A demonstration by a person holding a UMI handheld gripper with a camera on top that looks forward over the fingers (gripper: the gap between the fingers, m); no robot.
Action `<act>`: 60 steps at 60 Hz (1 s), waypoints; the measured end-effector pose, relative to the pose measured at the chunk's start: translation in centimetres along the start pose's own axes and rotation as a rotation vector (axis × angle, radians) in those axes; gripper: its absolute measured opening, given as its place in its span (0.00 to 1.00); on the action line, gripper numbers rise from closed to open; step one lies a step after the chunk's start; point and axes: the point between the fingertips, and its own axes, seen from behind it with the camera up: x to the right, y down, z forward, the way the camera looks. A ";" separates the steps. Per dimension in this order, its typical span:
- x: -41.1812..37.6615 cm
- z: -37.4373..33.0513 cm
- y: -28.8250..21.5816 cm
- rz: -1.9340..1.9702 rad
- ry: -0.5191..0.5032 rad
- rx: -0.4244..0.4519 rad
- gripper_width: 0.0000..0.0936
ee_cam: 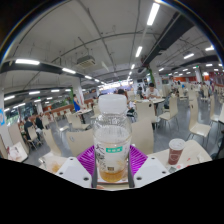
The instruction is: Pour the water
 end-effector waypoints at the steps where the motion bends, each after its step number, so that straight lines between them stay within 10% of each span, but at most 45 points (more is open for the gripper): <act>1: 0.6 0.1 0.7 -0.029 0.006 -0.006 0.43; 39: 8.3 0.6 17.4 -0.245 0.010 -0.182 0.47; 49: 8.3 0.2 17.5 -0.235 0.016 -0.226 0.61; 54: 8.0 -0.8 17.4 -0.210 0.013 -0.268 0.93; 60: 7.9 -3.1 16.6 -0.210 0.034 -0.306 0.91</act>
